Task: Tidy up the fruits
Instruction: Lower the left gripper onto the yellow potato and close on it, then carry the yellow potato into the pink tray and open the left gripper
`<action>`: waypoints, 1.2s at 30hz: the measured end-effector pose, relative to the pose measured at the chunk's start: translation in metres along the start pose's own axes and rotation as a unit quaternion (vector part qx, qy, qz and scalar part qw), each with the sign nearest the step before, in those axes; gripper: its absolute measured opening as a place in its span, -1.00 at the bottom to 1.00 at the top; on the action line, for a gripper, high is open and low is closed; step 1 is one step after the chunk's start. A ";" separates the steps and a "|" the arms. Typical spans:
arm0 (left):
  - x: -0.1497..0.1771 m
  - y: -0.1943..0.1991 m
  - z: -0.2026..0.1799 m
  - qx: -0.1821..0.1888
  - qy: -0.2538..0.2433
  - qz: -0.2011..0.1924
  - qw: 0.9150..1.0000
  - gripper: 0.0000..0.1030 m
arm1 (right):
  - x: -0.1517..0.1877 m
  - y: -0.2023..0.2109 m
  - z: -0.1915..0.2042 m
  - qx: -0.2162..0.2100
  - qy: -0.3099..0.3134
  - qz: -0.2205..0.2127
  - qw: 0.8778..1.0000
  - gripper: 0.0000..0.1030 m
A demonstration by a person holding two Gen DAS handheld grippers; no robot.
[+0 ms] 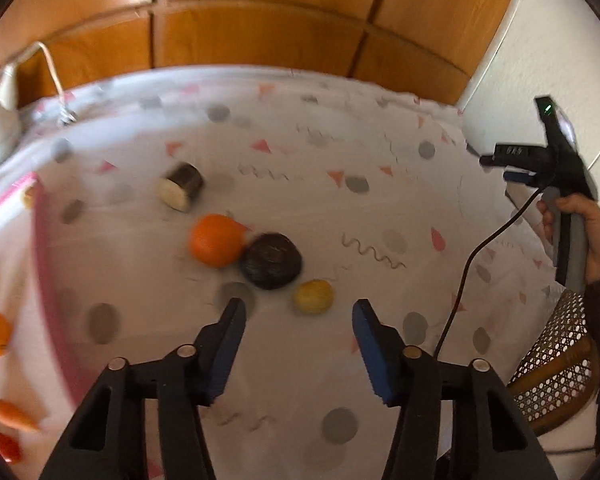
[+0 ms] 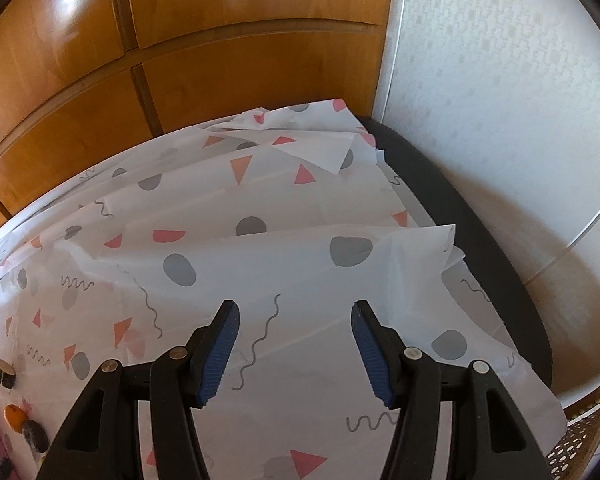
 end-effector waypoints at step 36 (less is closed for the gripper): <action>0.019 0.083 0.135 -0.095 0.172 -0.097 0.976 -0.47 | 0.000 0.005 0.006 -0.020 0.004 -0.009 1.000 0.15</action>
Point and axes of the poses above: each gripper's, at about its wrist camera, not at the fingertips, and y roughly against the way its jaws point, z to its left, x to its underside, the point moved 7 cm from there along -y, roughly the way its jaws point, and after that the axes turned 2 degrees about -y, right-handed, at the moved point
